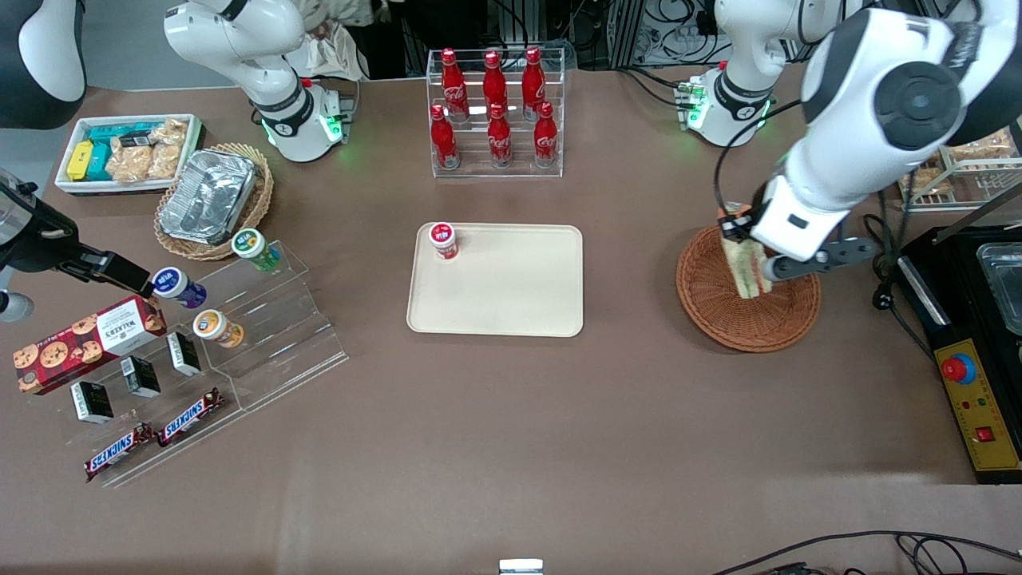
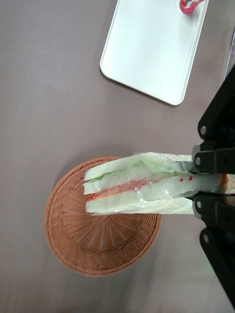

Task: Place sandwich from basket to tray
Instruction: 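Lift the sandwich and carry it over the white tray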

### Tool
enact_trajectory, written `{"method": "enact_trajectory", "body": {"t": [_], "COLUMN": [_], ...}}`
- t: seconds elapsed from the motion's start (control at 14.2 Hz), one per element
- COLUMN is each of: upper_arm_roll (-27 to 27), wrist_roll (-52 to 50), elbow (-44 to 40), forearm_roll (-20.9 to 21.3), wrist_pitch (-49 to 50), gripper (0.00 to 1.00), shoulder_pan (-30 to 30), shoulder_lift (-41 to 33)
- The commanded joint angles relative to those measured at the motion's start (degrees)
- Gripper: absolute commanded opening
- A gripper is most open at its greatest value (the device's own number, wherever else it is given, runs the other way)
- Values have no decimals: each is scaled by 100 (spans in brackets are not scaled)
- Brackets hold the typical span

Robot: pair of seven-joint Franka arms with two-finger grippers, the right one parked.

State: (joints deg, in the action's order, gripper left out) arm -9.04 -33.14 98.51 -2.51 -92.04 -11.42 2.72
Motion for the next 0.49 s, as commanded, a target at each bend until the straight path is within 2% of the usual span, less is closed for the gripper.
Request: {"method": "enact_trajectory", "body": {"t": [0.0,0.21,0.42], "upper_arm_roll": [-89,-369,-835], "wrist_roll": [-298,-106,150], "elbow": [-227,-192,-104], "forearm_roll": [-179,-390,-400], "wrist_pitch": [-6,-419,-1024], "gripper": [0,0,0], "shoulder_pan": [-308,-370,-388], "shoulder_lift": [202,369,764]}}
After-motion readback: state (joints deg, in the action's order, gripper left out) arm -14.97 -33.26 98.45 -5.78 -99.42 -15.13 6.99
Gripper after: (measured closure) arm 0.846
